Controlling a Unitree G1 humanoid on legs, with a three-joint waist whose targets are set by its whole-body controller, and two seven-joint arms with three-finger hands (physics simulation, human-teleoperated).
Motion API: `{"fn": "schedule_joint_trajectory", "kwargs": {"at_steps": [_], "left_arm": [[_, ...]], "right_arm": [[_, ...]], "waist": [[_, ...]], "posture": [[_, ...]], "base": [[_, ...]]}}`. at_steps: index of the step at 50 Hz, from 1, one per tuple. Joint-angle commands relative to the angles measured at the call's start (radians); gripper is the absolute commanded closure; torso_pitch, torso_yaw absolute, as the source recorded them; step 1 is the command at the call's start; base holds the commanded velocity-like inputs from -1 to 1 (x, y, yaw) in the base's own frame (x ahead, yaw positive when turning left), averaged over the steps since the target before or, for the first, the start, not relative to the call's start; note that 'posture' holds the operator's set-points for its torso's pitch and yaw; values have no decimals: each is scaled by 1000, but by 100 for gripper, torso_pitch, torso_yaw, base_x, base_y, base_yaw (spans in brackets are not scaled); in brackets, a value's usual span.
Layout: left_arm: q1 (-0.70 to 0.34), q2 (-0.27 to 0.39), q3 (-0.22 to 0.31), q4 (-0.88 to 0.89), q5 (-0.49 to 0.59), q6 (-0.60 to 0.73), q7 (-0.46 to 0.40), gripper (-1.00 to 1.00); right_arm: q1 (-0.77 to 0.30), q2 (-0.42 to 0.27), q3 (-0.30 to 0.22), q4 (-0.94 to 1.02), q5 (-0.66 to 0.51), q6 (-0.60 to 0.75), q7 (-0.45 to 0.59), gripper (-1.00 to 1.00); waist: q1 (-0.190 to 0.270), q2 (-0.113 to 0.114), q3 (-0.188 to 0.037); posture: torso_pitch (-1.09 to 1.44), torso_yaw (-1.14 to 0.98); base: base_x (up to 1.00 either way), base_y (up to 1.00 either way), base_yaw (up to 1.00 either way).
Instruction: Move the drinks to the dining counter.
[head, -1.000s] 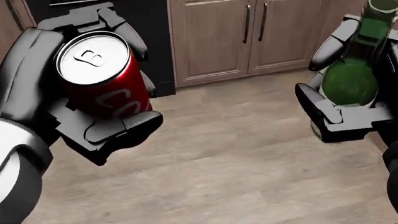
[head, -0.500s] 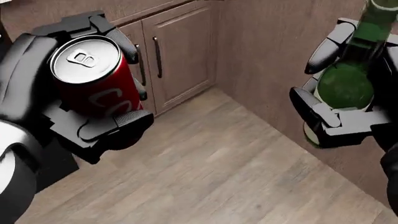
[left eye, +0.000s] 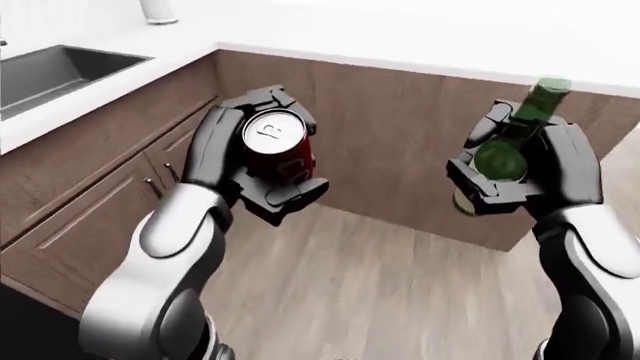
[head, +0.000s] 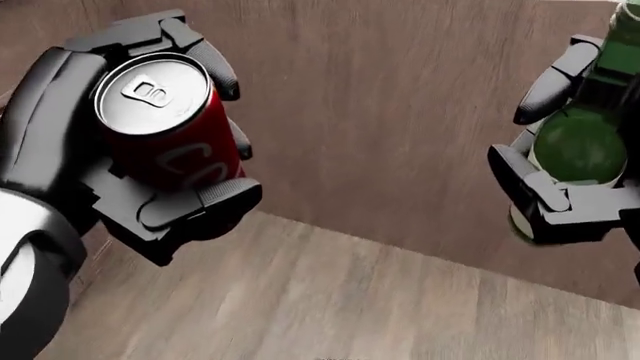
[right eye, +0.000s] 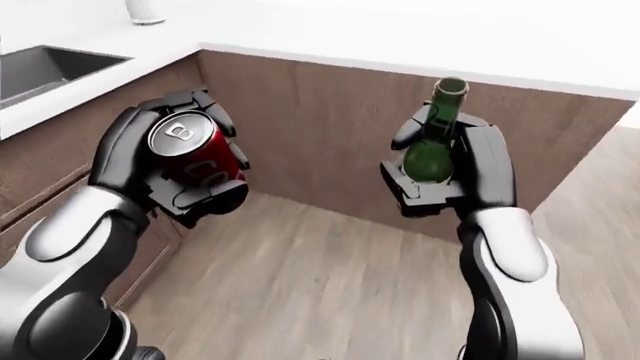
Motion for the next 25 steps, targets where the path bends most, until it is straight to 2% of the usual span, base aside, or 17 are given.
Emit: {"fn": "schedule_joint_trajectory", "kwargs": {"at_steps": [1,2,3,5,7,9,10,11,15,16,17,18,19,20,25], "left_arm": [[-19,5,9,-15,3,-21,4,100],[-17,6,10,-13,3,-25,3,100],[-17,7,10,-12,3,-26,3,100],[-14,6,10,-13,3,-27,4,100],[-10,8,10,-7,3,-37,2,100],[-16,10,13,-7,2,-33,2,100],[-16,13,16,-5,1,-36,0,100],[-21,14,20,-6,-1,-30,1,100],[-52,23,23,9,-5,-14,-1,100],[-61,25,24,18,-8,-11,-3,100],[-66,29,24,20,-9,-9,-4,100],[-96,40,35,33,-13,4,-10,100],[-119,46,44,51,-17,9,-13,100],[-126,53,48,74,-18,-2,-16,100],[-217,81,56,132,-32,17,-14,100]], "right_arm": [[-20,-2,4,-20,2,-49,1,100],[-20,-1,5,-21,1,-48,2,100],[-19,0,6,-20,-1,-50,2,100],[-14,3,7,-16,-3,-57,4,100],[-13,5,10,-10,-7,-65,5,100],[-13,5,19,-7,-14,-68,8,100],[-9,-1,37,-6,-35,-76,8,100],[-12,0,44,-13,-42,-66,15,100],[-25,11,71,-23,-82,-37,27,100],[-27,17,78,-24,-91,-36,30,100],[-34,19,76,-25,-95,-30,35,100],[-55,16,70,-23,-96,-15,39,100],[-75,14,63,-27,-96,5,39,100],[-91,12,60,-26,-96,18,37,100],[-169,-15,30,-34,-72,94,26,100]], "waist": [[5,22,-23],[25,71,-40],[21,27,-33],[19,35,-44],[17,23,-55],[18,4,-53],[44,-8,-50],[24,-8,-42],[42,-76,-23],[45,-96,-47],[40,-139,-37],[35,-103,-12],[38,-86,7],[36,-76,16],[18,-31,7]], "posture": [[0,0],[0,0],[0,0],[0,0],[0,0],[0,0],[0,0],[0,0],[0,0],[0,0],[0,0],[0,0],[0,0],[0,0],[0,0]], "base": [[0,0,-100],[0,0,-100],[0,0,-100],[0,0,-100],[0,0,-100],[0,0,-100],[0,-14,0],[0,0,0],[0,0,0],[18,0,0],[28,0,0],[64,-5,0],[74,-10,0],[89,-11,0],[95,-12,0]]}}
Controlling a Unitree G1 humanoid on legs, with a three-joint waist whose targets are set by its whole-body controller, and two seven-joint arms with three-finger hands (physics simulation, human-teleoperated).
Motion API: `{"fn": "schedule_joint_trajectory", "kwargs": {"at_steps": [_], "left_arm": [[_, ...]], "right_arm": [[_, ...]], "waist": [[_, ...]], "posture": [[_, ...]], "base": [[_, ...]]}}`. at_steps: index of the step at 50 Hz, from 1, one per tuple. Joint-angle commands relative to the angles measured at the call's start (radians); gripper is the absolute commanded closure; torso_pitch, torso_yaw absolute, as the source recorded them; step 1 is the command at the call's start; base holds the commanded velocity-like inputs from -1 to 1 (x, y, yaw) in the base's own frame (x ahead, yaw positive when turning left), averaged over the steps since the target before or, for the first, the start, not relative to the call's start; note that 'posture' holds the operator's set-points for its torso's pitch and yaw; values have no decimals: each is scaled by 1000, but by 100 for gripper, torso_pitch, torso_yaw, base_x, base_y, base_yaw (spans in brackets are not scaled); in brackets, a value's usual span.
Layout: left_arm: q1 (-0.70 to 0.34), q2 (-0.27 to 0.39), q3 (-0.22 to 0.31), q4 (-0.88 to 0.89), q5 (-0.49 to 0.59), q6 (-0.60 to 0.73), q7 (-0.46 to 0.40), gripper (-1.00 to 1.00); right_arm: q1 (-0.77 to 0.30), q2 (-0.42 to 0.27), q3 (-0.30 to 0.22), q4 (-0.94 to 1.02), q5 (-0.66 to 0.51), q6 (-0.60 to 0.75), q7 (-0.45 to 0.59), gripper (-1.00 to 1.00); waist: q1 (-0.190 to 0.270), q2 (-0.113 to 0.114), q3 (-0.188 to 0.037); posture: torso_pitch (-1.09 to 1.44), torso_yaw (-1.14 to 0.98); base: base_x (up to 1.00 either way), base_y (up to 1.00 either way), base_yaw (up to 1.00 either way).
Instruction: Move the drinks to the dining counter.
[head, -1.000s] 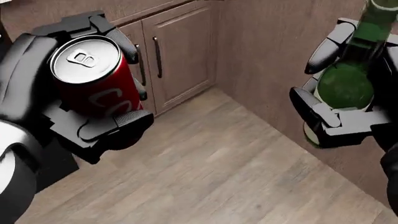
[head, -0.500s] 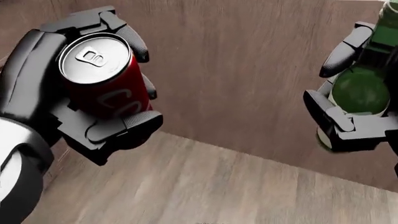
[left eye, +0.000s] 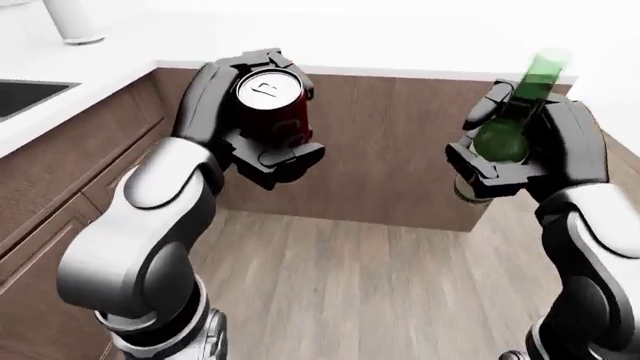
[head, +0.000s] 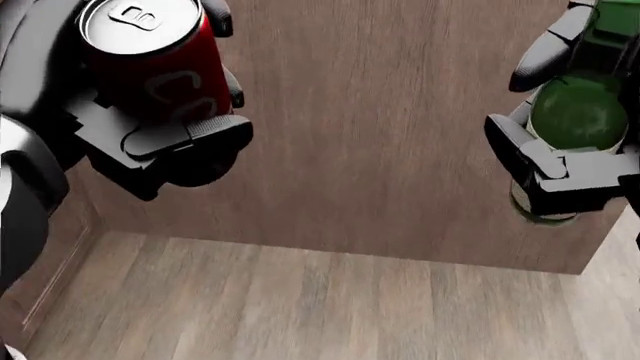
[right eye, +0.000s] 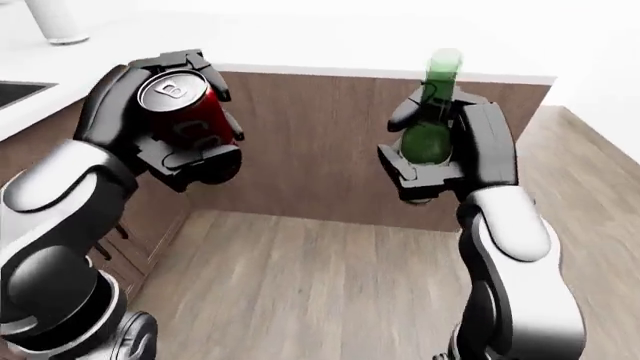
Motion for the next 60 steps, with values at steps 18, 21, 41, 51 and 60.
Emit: {"fn": "schedule_joint_trajectory", "kwargs": {"at_steps": [18,21,41,51,60], "left_arm": [[-196,40,17,29,-25,60,25,100],[-206,41,18,26,-28,70,28,100],[-213,44,19,14,-39,86,35,100],[-221,47,24,5,-45,101,37,100],[-218,55,27,9,-48,94,34,100]], "right_arm": [[-147,-79,-48,-48,123,78,-53,100],[-156,-88,-56,-50,140,86,-60,100],[-144,-114,-69,-52,204,80,-106,100],[-155,-126,-79,-58,242,78,-129,100],[-161,-138,-84,-71,271,89,-145,100]], "waist": [[44,-100,-14],[23,-106,-51],[54,-2,-70],[23,-101,8],[25,40,-73]], "posture": [[0,0],[0,0],[0,0],[0,0],[0,0]], "base": [[100,-12,0],[100,-12,0],[100,-12,0],[8,0,0],[-40,0,0]]}}
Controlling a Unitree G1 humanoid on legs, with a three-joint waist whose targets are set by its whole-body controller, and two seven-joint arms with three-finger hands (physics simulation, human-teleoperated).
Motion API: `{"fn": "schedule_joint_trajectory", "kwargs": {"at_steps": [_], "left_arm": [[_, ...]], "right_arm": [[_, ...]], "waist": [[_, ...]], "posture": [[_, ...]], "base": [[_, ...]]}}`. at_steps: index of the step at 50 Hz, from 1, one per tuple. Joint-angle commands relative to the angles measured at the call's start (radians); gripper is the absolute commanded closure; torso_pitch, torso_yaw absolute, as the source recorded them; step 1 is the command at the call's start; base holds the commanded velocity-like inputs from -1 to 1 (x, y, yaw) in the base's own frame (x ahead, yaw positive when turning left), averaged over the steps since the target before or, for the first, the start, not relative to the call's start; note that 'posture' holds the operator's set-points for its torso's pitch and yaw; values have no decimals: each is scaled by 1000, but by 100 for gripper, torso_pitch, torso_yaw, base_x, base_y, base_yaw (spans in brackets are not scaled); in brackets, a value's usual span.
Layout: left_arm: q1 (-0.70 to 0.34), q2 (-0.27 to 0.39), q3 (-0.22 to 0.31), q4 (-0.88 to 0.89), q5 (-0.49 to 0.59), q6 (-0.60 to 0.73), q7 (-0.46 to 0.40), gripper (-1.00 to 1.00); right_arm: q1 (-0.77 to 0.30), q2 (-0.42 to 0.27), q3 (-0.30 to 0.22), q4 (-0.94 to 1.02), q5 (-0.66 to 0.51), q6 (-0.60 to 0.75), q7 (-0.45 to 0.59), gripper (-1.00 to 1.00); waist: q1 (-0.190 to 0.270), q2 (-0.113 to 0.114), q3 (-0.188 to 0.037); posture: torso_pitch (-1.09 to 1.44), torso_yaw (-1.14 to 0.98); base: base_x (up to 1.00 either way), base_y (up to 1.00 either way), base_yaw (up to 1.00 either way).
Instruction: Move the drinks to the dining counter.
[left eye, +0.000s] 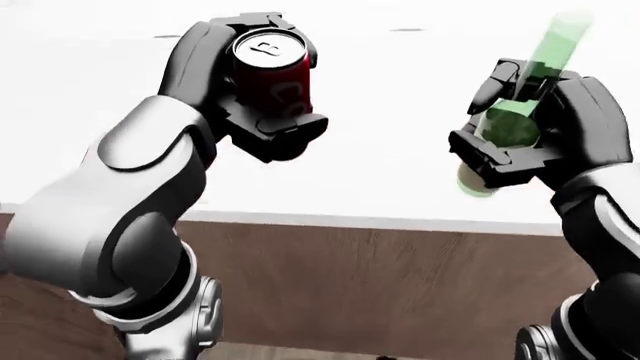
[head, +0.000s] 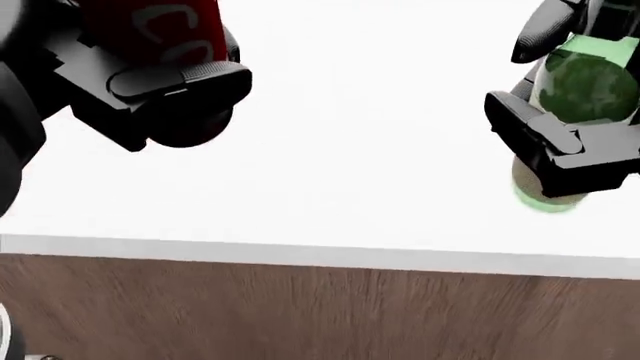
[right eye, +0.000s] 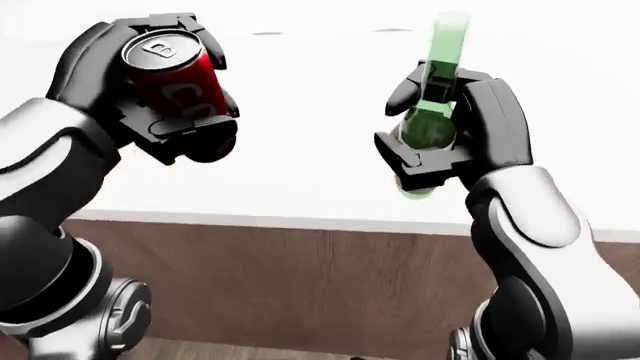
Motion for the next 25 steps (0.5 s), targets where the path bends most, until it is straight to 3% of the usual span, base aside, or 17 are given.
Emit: {"fn": "schedule_joint_trajectory", "kwargs": {"at_steps": [1,3,4,5,7,8,9,10,11,12,16,18,19,20,21,22,25], "left_arm": [[-32,6,14,-43,-4,-50,-3,100],[-30,7,15,-45,-5,-50,-3,100],[-28,8,15,-45,-5,-51,-3,100],[-28,8,15,-45,-5,-51,-3,100],[-28,8,15,-46,-6,-51,-3,100],[-29,8,15,-47,-6,-48,-2,100],[-30,8,15,-47,-6,-47,-1,100],[-34,7,16,-48,-7,-42,-1,100],[-32,8,16,-47,-7,-45,-1,100],[-34,9,16,-47,-7,-43,-1,100],[-32,10,18,-52,-9,-38,-1,100],[-29,11,19,-54,-9,-38,-2,100],[-27,12,19,-54,-9,-40,-3,100],[-27,12,19,-53,-9,-40,-3,100],[-27,13,19,-54,-10,-40,-3,100],[-28,12,19,-55,-10,-38,-3,100],[-19,13,18,-52,-9,-48,-5,100]], "right_arm": [[-41,-19,-37,-55,-14,-81,-21,100],[-39,-22,-34,-53,-15,-82,-26,100],[-37,-23,-33,-51,-15,-85,-26,100],[-38,-23,-34,-52,-13,-83,-27,100],[-33,-24,-34,-54,-11,-84,-28,100],[-28,-25,-31,-51,-12,-89,-26,100],[-30,-26,-30,-52,-12,-87,-27,100],[-30,-27,-29,-51,-13,-88,-28,100],[-30,-28,-30,-49,-15,-93,-29,100],[-30,-28,-28,-45,-17,-93,-30,100],[-30,-29,-26,-44,-18,-95,-29,100],[-25,-30,-23,-41,-21,-99,-27,100],[-29,-31,-20,-39,-21,-93,-26,100],[-30,-31,-16,-35,-24,-95,-26,100],[-31,-31,-9,-31,-29,-95,-26,100],[-28,-29,-5,-23,-35,-104,-24,100],[-34,-18,13,-6,-49,-94,-21,100]], "waist": [[-12,-14,-39],[0,-54,34],[0,-71,35],[0,-93,25],[-15,-167,-9],[-18,-146,-15],[-21,-165,-53],[-35,-179,-62],[-34,-172,-45],[-35,-151,-28],[-27,-134,10],[-29,-119,6],[-30,-102,1],[-22,-65,-18],[-27,-67,-28],[-26,-76,-18],[-25,-85,-17]], "posture": [[0,0],[0,0],[0,0],[0,0],[0,0],[0,0],[0,0],[0,0],[0,0],[0,0],[0,0],[0,0],[0,0],[0,0],[0,0],[0,0],[0,0]], "base": [[-79,0,0],[0,0,0],[0,0,0],[0,0,0],[0,0,0],[-66,0,0],[-95,0,0],[-95,0,0],[-17,0,0],[0,0,0],[0,0,0],[0,0,0],[0,0,0],[0,0,0],[0,0,0],[0,0,0],[0,0,0]]}}
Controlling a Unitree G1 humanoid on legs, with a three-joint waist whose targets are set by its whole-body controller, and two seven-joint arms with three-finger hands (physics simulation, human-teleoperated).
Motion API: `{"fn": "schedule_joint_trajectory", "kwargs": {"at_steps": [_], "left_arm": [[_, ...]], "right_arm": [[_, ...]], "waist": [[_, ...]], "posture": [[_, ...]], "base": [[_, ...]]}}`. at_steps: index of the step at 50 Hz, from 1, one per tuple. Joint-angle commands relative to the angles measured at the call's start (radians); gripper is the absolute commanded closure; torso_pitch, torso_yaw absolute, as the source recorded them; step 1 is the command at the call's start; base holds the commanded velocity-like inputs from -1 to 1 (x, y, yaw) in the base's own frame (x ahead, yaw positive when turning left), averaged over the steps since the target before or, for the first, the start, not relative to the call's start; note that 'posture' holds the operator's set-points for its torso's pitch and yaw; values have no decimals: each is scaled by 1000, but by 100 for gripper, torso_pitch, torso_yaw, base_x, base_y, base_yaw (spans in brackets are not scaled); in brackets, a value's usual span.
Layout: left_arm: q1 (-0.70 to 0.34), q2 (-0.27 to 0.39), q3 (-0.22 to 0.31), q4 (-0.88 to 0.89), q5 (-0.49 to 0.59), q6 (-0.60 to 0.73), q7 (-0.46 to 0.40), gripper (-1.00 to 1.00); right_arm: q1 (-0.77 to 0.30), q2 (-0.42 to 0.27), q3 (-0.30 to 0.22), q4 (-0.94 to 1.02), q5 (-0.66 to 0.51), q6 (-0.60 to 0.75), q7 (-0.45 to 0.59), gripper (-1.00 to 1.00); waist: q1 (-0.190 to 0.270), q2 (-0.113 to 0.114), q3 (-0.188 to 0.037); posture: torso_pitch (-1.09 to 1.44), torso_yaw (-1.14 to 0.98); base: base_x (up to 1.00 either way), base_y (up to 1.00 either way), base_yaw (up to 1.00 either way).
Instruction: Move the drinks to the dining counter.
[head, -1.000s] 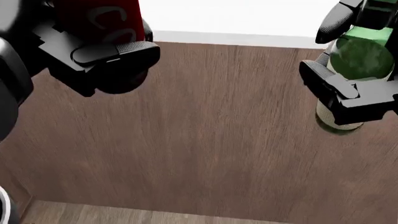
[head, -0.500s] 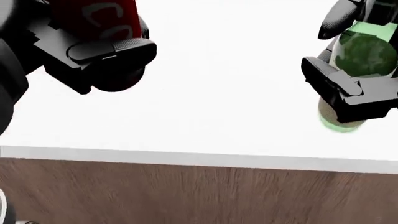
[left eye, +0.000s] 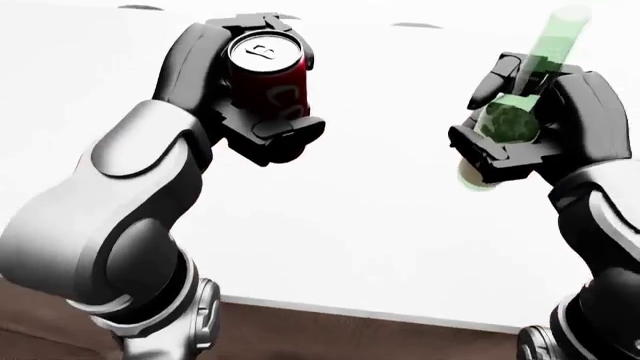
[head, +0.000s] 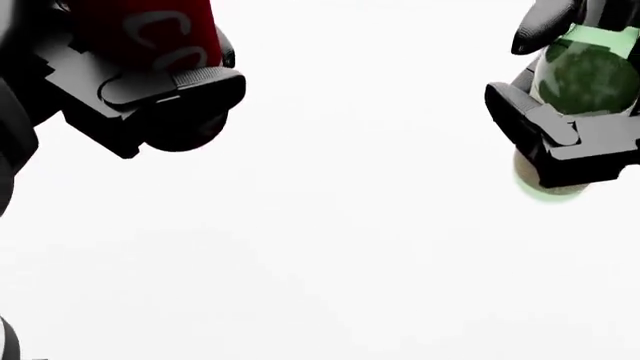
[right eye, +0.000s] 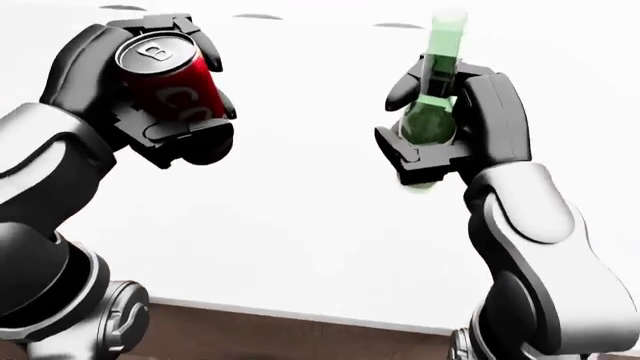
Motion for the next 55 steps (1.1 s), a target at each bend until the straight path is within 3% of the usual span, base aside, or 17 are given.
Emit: {"fn": "schedule_joint_trajectory", "kwargs": {"at_steps": [1,8,13,22,34,55], "left_arm": [[-35,5,7,-29,2,-42,1,100],[-40,4,6,-29,2,-40,0,100],[-38,-2,-2,-28,6,-43,2,100],[-25,-17,-21,-16,23,-65,1,100],[-28,-27,-27,-9,40,-71,-8,100],[-20,-20,-14,-23,43,-64,-18,100]], "right_arm": [[-36,-3,-5,-7,-27,-58,-6,100],[-91,17,39,111,-90,-99,-6,100],[-118,44,103,228,-181,-174,-1,100],[-133,115,135,409,-290,-297,1,100],[-115,177,149,536,-356,-413,-10,100],[-72,199,148,654,-362,-538,-41,100]], "waist": [[-1,2,-42],[6,-7,-33],[8,-11,-30],[9,-9,-35],[10,-2,-46],[9,-12,-47]], "posture": [[0,0],[0,0],[0,0],[0,0],[0,0],[0,0]], "base": [[0,0,0],[0,0,0],[0,0,0],[0,0,0],[0,0,0],[0,0,0]]}}
